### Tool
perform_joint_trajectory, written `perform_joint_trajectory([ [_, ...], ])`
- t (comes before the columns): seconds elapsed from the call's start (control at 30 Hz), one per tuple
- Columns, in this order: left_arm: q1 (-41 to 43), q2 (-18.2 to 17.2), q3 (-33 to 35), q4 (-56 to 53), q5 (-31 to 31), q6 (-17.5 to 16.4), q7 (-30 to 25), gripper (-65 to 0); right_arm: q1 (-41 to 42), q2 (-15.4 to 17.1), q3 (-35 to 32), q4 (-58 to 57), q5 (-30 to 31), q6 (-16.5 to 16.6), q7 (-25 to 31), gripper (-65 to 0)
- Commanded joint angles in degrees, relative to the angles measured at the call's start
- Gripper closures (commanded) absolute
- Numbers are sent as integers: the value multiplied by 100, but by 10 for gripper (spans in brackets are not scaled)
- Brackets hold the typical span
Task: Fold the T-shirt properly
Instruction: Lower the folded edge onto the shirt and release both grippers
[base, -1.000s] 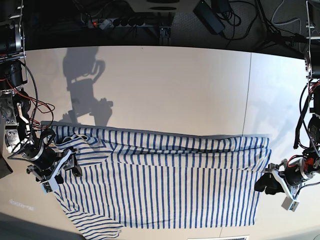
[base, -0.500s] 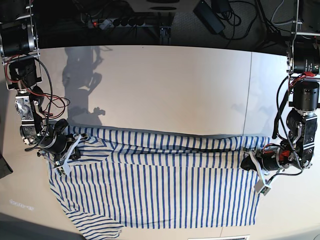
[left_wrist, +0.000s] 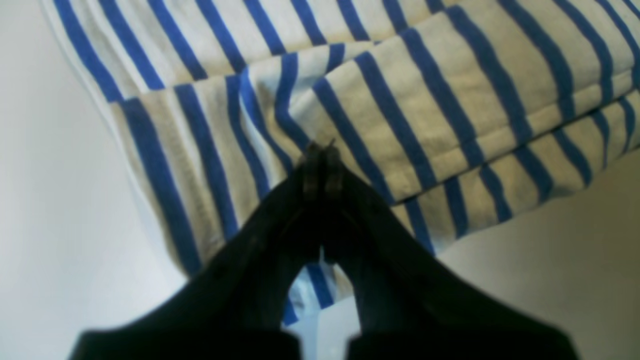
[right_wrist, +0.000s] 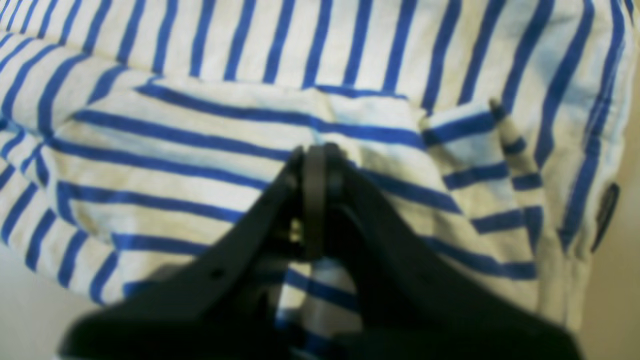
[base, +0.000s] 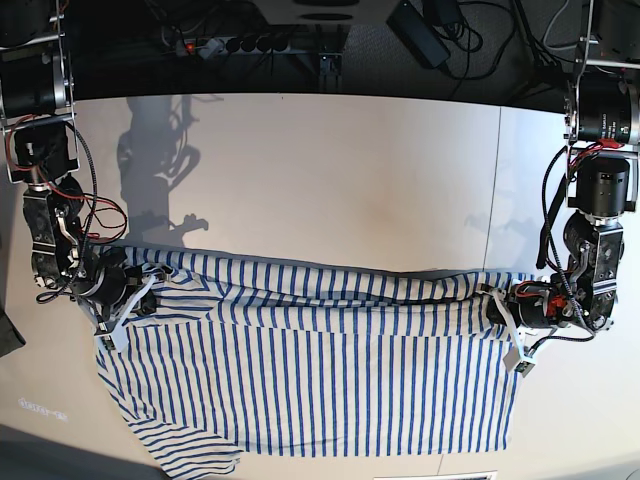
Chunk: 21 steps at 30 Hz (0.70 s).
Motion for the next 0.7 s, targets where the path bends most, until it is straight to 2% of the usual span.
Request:
perform_joint_trajectory([
  [0.0,-120,-63,-28,83,-76,-55,59,0,-52,122,9,103,-63,214,-319,0],
  [0.13,201,-109,-28,83,-114,-61,173,0,-623,286,168,702,-61,214,-348,0],
  [0.23,468,-146,-31,87,-190,-61,190,0,-1093,293,525,1176,-59,216,-380,0],
  [0.33,748,-256,-31,223,-713,-72,337,0,-1486,297,885,1582,79,234,-476,0],
  [0.37,874,-284,-31,343,-787,-162,369,0,-1615,299,1001,1694,149,232,-577,0],
  [0.5,1578,-433,-31,1075,-815,-173,426,0,-2135,297,1357,2105,350,234,-782,0],
  [0.67,2463,-555,-35,2041,-813,-166,437,0,-2597,352,1427,2538,345,234,-925,0],
])
